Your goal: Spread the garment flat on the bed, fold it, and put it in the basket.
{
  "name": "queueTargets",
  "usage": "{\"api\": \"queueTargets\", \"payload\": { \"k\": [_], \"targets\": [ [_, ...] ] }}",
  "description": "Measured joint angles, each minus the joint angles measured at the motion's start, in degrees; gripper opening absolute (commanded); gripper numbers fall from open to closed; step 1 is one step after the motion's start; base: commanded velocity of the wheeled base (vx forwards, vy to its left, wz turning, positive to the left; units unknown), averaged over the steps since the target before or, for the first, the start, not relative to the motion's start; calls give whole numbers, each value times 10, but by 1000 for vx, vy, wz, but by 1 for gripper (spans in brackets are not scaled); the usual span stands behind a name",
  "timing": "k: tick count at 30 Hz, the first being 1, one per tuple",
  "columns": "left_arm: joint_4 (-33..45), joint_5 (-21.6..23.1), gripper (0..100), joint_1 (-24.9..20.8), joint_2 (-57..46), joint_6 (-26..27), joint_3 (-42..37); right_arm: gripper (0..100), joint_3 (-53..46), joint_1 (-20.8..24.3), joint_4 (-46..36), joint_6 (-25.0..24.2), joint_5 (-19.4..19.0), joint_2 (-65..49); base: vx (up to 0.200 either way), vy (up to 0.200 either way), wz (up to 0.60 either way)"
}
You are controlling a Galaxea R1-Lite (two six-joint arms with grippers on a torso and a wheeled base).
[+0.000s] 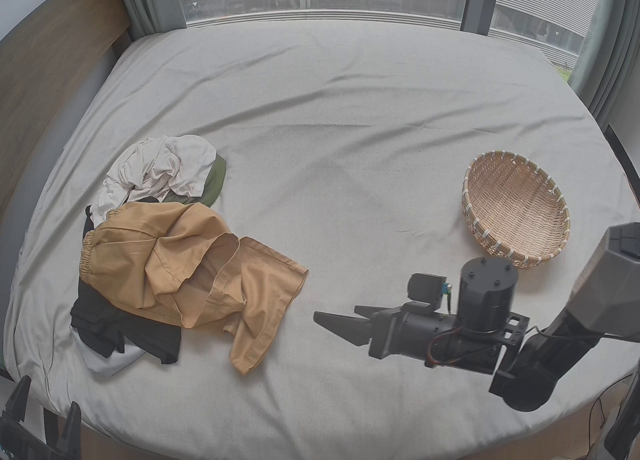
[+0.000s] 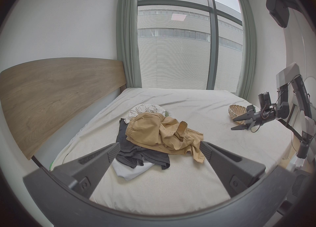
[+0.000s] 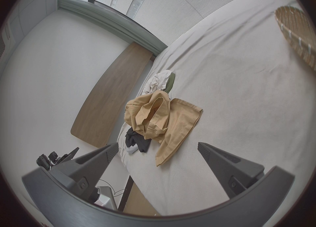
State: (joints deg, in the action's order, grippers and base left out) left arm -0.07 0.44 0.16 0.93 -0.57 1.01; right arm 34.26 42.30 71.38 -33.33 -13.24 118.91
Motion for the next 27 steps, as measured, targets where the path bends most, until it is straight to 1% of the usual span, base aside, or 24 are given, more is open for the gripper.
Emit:
{"api": "queueTargets", "payload": {
  "k": [3, 6, 20, 27],
  "targets": [
    [0, 0, 100, 0, 0, 0, 0, 100, 32, 10, 0, -8, 9, 33, 0, 0, 0],
    [0, 0, 100, 0, 0, 0, 0, 100, 63, 17, -18, -14, 13, 59, 0, 0, 0],
    [0, 0, 100, 0, 0, 0, 0, 100, 222, 25, -198, -59, 15, 120, 0, 0, 0],
    [0, 0, 100, 0, 0, 1, 0, 100, 307, 31, -273, -63, 18, 149, 0, 0, 0]
  ]
}}
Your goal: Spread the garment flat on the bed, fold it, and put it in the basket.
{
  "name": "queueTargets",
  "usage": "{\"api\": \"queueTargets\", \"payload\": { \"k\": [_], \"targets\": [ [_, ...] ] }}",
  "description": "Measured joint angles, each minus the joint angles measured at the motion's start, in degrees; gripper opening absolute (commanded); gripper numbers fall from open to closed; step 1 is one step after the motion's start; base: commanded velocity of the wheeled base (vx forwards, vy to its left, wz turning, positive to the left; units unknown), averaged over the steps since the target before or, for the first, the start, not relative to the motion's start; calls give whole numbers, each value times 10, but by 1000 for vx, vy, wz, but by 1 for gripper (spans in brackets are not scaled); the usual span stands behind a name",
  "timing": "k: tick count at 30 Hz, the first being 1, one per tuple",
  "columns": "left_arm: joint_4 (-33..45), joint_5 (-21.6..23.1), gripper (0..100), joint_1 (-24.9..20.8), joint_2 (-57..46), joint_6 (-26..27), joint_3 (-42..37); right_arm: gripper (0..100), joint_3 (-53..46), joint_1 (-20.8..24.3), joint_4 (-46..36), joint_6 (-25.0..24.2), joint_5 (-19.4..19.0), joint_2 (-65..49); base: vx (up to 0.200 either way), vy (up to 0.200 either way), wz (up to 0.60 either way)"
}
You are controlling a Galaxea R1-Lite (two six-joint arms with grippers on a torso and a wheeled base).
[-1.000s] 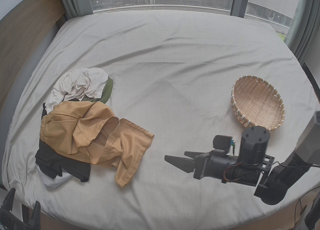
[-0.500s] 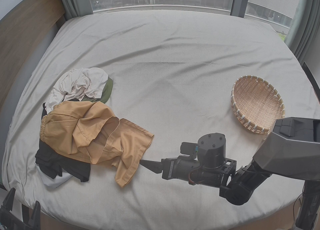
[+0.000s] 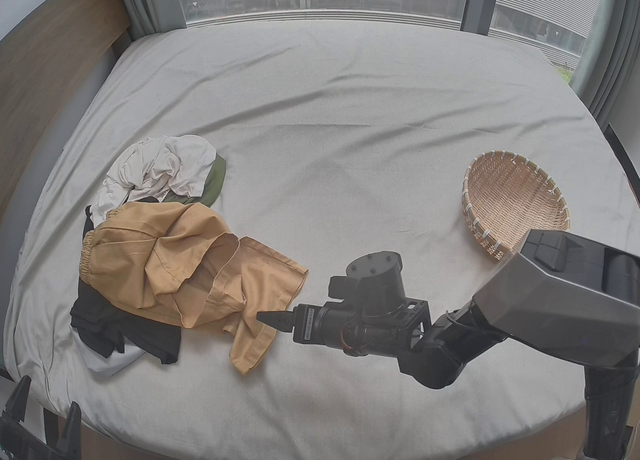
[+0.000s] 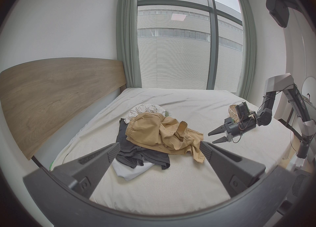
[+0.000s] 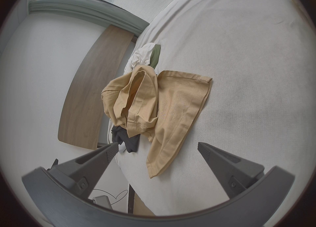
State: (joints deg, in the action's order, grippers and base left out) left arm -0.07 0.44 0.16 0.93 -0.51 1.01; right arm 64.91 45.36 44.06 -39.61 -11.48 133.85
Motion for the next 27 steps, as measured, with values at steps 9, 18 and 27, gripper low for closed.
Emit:
{"api": "queueTargets", "payload": {
  "k": [9, 18, 27],
  "targets": [
    [0, 0, 100, 0, 0, 0, 0, 100, 118, 9, -121, -3, 10, 46, 0, 0, 0],
    [0, 0, 100, 0, 0, 0, 0, 100, 245, 14, -222, -14, 37, 105, 0, 0, 0],
    [0, 0, 100, 0, 0, 0, 0, 0, 306, 9, -228, -29, 88, 156, 0, 0, 0]
  ]
}}
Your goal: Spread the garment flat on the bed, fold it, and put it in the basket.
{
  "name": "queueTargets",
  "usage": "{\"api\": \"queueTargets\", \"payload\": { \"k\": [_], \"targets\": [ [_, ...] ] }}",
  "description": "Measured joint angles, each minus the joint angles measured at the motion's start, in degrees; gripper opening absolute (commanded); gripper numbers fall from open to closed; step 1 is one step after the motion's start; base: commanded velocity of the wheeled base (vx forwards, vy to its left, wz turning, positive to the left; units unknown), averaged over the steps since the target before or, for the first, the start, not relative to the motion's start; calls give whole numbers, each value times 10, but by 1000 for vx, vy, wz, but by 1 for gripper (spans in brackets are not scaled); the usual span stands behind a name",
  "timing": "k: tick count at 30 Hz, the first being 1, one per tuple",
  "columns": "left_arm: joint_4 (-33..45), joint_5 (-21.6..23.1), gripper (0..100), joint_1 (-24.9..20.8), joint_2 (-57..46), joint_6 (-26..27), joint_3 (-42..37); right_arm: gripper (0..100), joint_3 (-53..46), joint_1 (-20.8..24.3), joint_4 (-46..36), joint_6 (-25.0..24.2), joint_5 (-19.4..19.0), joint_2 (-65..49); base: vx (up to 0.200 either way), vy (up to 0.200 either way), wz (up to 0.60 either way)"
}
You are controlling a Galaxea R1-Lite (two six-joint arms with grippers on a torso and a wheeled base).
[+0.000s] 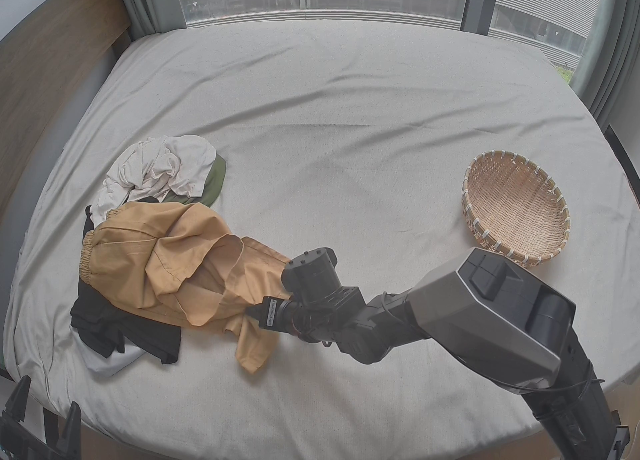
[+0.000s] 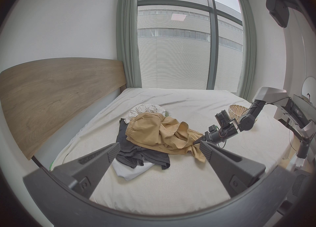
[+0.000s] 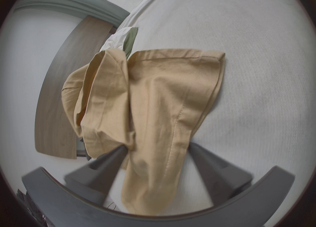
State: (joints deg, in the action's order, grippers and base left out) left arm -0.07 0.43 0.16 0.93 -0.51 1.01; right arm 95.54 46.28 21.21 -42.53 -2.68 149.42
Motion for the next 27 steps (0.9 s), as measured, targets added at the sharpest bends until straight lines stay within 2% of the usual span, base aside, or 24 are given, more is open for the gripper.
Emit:
{"api": "queueTargets", "payload": {
  "k": [8, 16, 27],
  "targets": [
    [0, 0, 100, 0, 0, 0, 0, 0, -15, -2, 26, -11, 21, 1, 0, 0, 0],
    [0, 0, 100, 0, 0, 1, 0, 0, -136, -7, 62, -4, 24, -71, 0, 0, 0],
    [0, 0, 100, 0, 0, 1, 0, 0, -311, -44, 86, 45, 26, -176, 0, 0, 0]
  ]
}}
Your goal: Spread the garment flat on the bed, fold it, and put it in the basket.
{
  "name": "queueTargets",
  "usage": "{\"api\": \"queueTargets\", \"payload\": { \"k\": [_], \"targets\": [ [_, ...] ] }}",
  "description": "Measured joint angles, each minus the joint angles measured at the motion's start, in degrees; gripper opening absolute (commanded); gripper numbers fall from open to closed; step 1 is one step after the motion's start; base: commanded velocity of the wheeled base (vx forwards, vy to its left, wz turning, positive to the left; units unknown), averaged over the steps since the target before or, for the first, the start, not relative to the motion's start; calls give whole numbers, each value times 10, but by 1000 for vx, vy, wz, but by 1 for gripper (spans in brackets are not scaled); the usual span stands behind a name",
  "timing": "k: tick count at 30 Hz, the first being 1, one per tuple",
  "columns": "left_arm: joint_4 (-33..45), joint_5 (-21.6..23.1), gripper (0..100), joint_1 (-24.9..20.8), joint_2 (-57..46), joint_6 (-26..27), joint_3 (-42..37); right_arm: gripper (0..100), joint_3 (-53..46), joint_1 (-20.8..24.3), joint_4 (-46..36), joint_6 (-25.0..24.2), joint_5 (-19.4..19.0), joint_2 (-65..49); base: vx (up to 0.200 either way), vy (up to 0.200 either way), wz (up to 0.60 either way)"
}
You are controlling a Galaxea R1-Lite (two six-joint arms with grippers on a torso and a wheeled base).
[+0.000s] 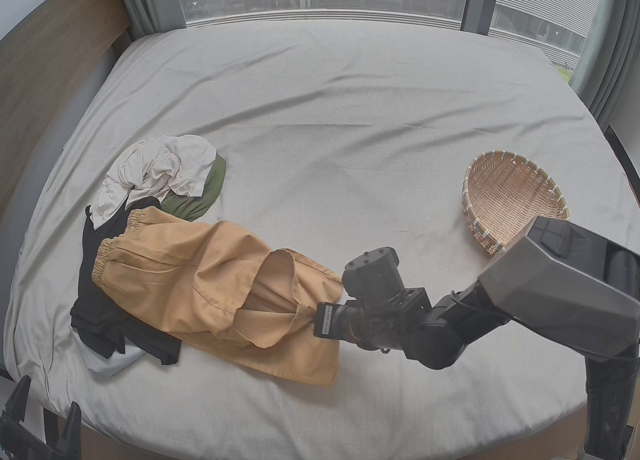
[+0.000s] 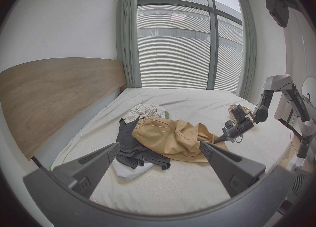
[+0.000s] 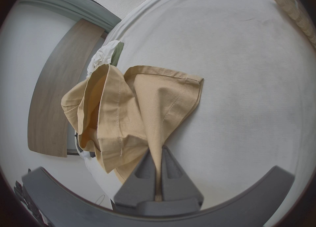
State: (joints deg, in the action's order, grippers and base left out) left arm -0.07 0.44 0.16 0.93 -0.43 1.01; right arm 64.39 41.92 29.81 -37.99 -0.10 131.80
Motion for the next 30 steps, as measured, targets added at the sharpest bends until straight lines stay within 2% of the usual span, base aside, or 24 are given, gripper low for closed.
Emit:
{"api": "queueTargets", "payload": {
  "k": [9, 14, 20, 27, 28, 30],
  "targets": [
    [0, 0, 100, 0, 0, 1, 0, 0, -170, -50, 75, 52, 1, -71, 0, 0, 0],
    [0, 0, 100, 0, 0, 1, 0, 0, -261, -100, 125, 100, 1, -109, 0, 0, 0],
    [0, 0, 100, 0, 0, 1, 0, 0, -322, -159, 144, 147, -2, -153, 0, 0, 0],
    [1, 3, 100, 0, 0, 2, 0, 0, -341, -172, 145, 153, -6, -170, 0, 0, 0],
    [1, 3, 100, 0, 0, 2, 0, 100, -342, -172, 146, 153, -7, -171, 0, 0, 0],
    [1, 4, 100, 0, 0, 3, 0, 100, -343, -171, 145, 155, -7, -172, 0, 0, 0]
  ]
}}
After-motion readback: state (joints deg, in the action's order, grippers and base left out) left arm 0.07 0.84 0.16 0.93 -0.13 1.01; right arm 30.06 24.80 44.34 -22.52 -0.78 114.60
